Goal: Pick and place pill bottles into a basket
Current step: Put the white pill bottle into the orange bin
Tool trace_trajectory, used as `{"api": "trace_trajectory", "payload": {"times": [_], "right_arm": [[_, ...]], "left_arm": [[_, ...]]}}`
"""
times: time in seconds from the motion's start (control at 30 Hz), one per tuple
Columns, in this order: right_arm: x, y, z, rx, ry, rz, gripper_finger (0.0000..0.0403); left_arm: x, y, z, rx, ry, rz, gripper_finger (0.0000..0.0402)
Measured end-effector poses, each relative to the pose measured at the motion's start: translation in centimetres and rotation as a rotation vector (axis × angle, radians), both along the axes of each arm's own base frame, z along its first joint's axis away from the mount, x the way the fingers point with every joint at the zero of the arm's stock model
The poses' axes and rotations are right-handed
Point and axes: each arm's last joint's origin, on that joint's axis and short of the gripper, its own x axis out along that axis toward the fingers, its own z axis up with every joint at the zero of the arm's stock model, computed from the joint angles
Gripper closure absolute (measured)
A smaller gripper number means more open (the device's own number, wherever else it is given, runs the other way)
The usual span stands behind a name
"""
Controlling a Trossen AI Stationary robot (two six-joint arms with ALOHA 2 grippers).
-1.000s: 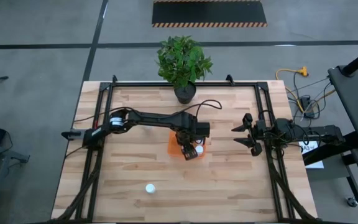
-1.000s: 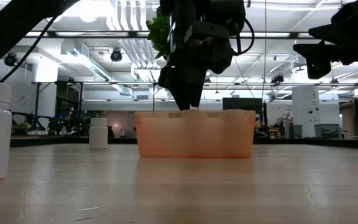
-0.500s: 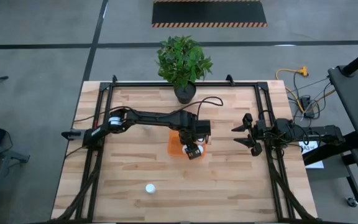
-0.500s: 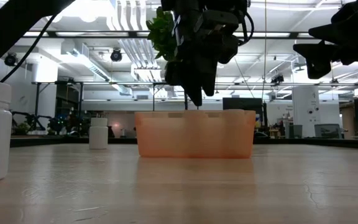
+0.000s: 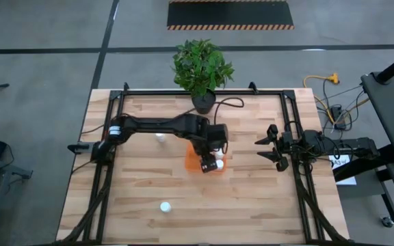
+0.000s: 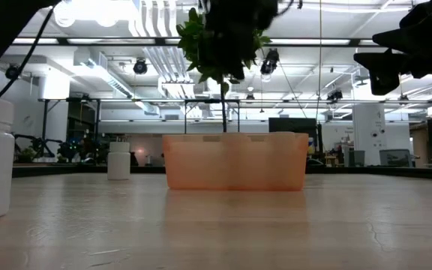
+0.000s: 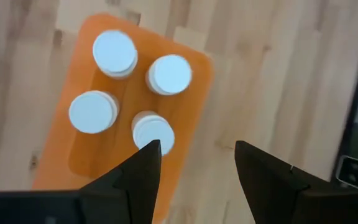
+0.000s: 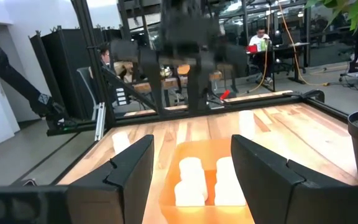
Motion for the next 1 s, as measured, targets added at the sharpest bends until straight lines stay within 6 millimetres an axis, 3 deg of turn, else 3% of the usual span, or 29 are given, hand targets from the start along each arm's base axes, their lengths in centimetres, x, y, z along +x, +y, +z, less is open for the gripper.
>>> {"api": "trace_trajectory", "payload": {"times": [0.23, 0.5, 0.7, 1.0], "right_arm": [[0.0, 0.0, 0.0, 0.0, 0.001, 0.0, 0.0199], [0.0, 0.0, 0.0, 0.001, 0.002, 0.0, 0.0199], [0.0, 0.0, 0.0, 0.001, 0.0, -0.001, 0.0199], [0.0, 0.0, 0.0, 0.002, 0.001, 0.0, 0.0199]], "left_arm": [[-2.9, -1.0, 4.2, 0.04, -0.113, -0.123, 0.0214], [-5.9, -3.3, 7.0, 0.095, -0.193, -0.312, 0.0214], [-8.1, -5.4, 6.4, 0.103, -0.169, -0.42, 0.0214], [-11.9, -8.3, 3.5, 0.088, -0.072, -0.52, 0.0214]]}}
